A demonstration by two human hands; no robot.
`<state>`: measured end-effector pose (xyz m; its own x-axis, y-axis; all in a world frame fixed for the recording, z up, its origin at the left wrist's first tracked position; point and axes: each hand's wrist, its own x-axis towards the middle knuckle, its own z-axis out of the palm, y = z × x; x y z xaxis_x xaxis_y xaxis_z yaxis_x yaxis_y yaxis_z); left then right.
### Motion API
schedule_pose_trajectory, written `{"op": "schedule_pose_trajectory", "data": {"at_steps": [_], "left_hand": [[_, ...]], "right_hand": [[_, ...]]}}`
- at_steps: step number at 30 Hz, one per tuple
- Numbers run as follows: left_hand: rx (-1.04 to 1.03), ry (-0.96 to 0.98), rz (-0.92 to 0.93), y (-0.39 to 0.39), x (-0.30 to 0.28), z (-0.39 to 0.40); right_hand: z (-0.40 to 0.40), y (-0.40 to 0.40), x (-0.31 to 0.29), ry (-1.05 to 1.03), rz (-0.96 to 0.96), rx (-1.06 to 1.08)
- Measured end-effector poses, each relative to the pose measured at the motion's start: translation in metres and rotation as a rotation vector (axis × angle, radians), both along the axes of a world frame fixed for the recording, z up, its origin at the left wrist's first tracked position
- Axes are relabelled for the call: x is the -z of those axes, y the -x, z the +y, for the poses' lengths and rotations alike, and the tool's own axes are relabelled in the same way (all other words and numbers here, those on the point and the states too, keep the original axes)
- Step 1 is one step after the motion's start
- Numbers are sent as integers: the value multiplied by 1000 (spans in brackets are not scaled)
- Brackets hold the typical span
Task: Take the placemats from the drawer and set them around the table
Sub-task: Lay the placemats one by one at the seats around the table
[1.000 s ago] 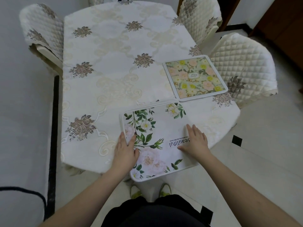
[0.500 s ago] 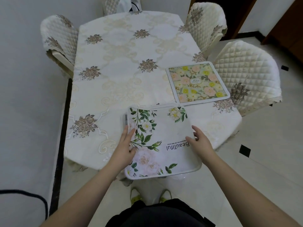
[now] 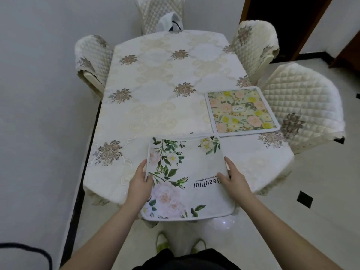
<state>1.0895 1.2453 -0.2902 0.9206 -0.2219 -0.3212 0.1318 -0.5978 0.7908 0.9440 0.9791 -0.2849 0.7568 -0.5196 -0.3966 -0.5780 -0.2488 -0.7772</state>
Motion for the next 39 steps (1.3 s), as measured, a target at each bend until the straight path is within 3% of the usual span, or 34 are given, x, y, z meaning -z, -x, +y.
{"op": "schedule_pose_trajectory", "data": {"at_steps": [6, 22, 39], "left_hand": [[-54, -15, -102, -3, -22, 30], [-387, 192, -71, 8, -52, 158], [-657, 261, -99, -6, -68, 419]], "right_hand": [[5, -15, -9, -24, -76, -53], [108, -87, -45, -57, -205, -323], [371, -152, -68, -33, -281, -479]]}}
